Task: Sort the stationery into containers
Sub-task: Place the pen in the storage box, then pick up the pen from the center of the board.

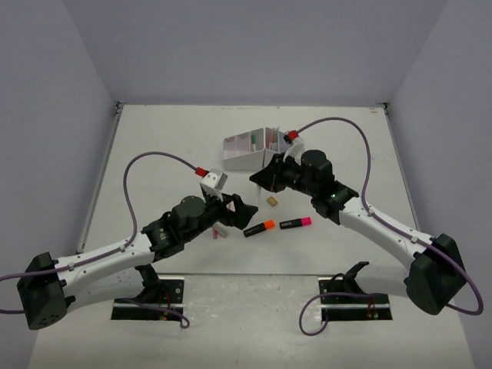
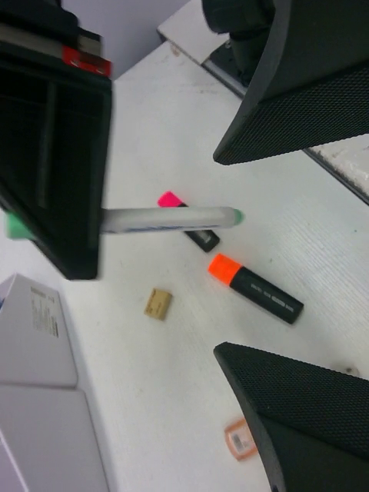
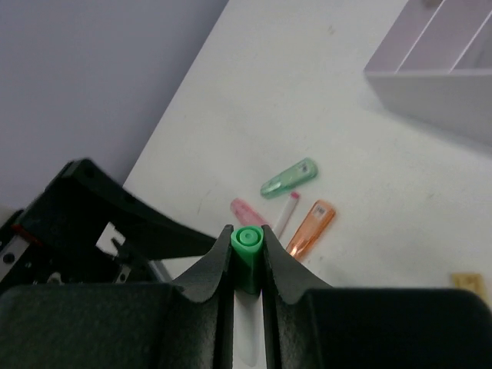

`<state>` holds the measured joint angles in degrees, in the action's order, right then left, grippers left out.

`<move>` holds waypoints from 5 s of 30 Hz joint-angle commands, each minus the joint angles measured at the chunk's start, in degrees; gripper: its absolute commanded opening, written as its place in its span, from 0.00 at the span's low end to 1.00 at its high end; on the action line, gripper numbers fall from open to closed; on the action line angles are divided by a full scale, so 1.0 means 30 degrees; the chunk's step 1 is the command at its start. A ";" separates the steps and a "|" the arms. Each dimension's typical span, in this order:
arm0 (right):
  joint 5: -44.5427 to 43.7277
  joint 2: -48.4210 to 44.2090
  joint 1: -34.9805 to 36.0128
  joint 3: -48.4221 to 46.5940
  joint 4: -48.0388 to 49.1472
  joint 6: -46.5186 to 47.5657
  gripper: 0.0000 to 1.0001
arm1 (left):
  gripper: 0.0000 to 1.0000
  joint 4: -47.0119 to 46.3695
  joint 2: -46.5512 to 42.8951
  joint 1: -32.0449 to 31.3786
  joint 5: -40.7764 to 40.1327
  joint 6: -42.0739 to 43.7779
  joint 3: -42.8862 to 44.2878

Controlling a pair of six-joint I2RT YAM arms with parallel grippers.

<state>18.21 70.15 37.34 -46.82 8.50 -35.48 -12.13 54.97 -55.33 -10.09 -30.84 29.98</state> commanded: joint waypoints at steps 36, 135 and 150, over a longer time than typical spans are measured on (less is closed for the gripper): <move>-1.0044 0.8825 -0.1735 -0.8104 0.5954 0.6483 0.52 | 1.00 1.1824 -0.0859 0.0398 -0.7426 -0.3520 0.2409; 0.2258 0.3966 0.3197 0.4956 1.7897 -0.5723 0.00 | 0.00 -0.4594 -0.3316 0.1921 -0.4979 -0.9574 -0.2203; 0.2955 -0.0314 0.1439 0.5557 1.2409 -0.2527 0.00 | 0.06 -0.2198 -0.6223 0.1950 -0.4588 -0.8734 -0.3022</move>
<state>27.73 72.12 41.64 -28.01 51.43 -48.01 -20.26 36.65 -49.29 -25.07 -57.91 21.77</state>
